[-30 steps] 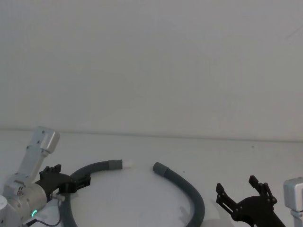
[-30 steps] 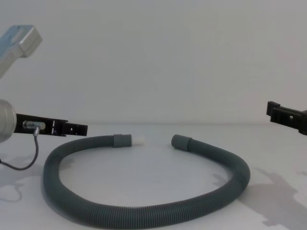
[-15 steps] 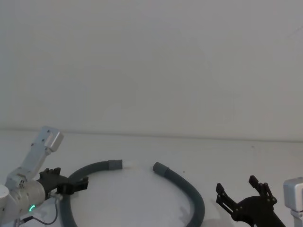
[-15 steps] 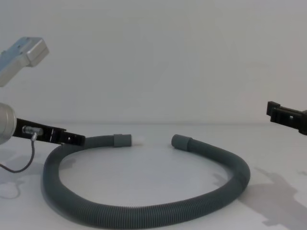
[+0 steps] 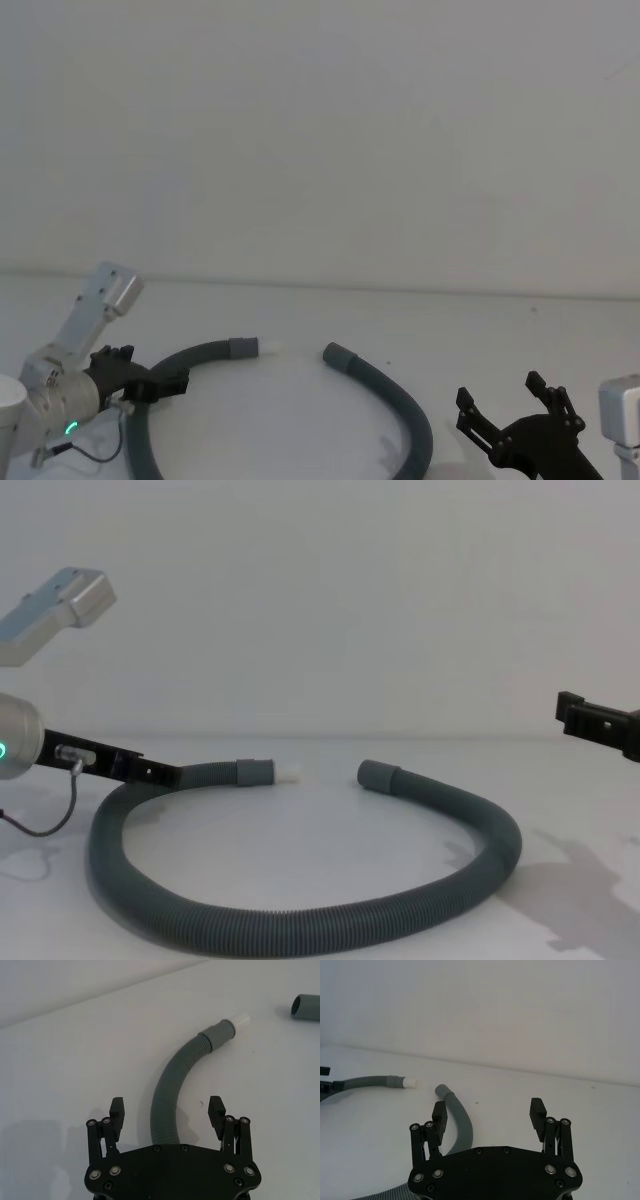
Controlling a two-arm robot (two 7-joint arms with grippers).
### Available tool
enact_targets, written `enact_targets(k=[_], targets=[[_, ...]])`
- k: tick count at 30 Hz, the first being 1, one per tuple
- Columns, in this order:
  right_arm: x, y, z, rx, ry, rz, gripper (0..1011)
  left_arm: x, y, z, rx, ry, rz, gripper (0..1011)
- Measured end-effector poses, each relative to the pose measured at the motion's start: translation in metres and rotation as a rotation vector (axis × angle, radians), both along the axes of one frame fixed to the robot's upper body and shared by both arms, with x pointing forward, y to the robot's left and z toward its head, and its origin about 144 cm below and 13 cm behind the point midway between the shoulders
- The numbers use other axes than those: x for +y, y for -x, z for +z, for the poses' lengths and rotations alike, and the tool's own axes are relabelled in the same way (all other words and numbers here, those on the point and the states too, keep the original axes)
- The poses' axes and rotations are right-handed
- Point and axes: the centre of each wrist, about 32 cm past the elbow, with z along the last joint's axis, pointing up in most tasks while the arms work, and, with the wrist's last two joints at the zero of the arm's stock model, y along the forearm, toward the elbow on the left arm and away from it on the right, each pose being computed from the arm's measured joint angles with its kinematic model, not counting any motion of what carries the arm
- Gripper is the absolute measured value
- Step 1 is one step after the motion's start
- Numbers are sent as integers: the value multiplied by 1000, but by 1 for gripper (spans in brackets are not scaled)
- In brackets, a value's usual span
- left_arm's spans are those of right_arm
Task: Use both hands to pick up one end of the pipe from the table, align the ends, and insert them.
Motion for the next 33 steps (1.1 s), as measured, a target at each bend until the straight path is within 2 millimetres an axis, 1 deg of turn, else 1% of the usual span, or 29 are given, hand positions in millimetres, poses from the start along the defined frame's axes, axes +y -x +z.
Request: enact_targets(k=[12,25,33], targets=[[0,0,0,0,0,0,1007,0,-18,0,-30,-32,-56,1001],[0,0,0,0,0,0,1007,0,-30,2,21,-39,-93,1002],[0,0,0,0,0,0,1007,-2,-37,7,45,-48,-108,1001]])
